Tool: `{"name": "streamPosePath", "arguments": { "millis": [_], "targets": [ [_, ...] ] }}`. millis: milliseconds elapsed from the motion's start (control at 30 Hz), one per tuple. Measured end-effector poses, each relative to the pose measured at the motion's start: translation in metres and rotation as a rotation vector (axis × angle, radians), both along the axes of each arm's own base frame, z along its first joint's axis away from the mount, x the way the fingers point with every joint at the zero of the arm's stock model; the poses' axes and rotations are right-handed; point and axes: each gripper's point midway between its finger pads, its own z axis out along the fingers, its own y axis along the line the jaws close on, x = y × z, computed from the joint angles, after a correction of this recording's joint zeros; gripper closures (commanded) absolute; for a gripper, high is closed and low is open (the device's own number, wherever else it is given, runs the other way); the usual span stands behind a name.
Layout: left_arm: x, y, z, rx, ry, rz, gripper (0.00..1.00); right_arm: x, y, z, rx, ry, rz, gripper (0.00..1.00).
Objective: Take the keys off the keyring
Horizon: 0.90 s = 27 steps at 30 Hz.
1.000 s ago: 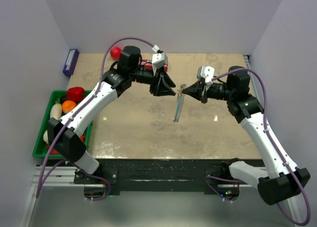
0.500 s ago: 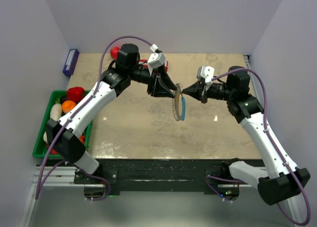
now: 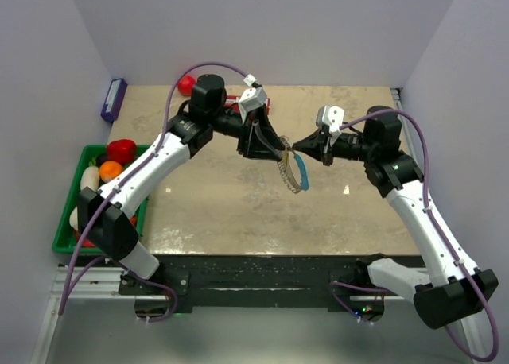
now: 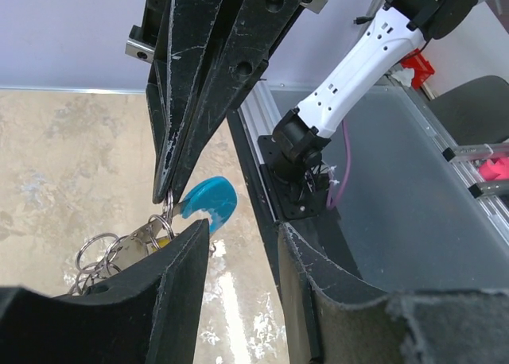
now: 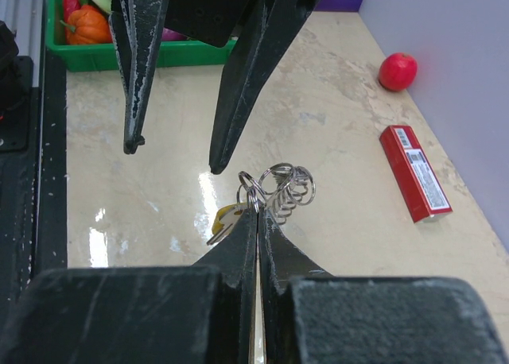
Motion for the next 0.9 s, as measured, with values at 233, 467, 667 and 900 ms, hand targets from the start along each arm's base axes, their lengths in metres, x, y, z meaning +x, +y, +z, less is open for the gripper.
{"name": "streamPosePath", "arguments": {
  "millis": [233,467,667,900],
  "targets": [
    [-0.003,-0.003,0.003,-0.009,0.010,-0.017,0.56,0.000,0.000,0.000,0.000,0.000,0.000,1.00],
    [-0.001,-0.005,-0.001,-0.001,0.014,0.001,0.56,0.000,0.000,0.000,0.000,0.000,0.000,1.00],
    [0.012,-0.008,-0.009,0.026,0.003,0.079,0.57,-0.001,0.000,-0.001,0.000,0.003,0.003,1.00],
    [0.021,-0.008,-0.016,0.050,-0.005,0.131,0.57,-0.002,0.000,-0.002,-0.002,0.009,0.006,1.00]
  ]
}}
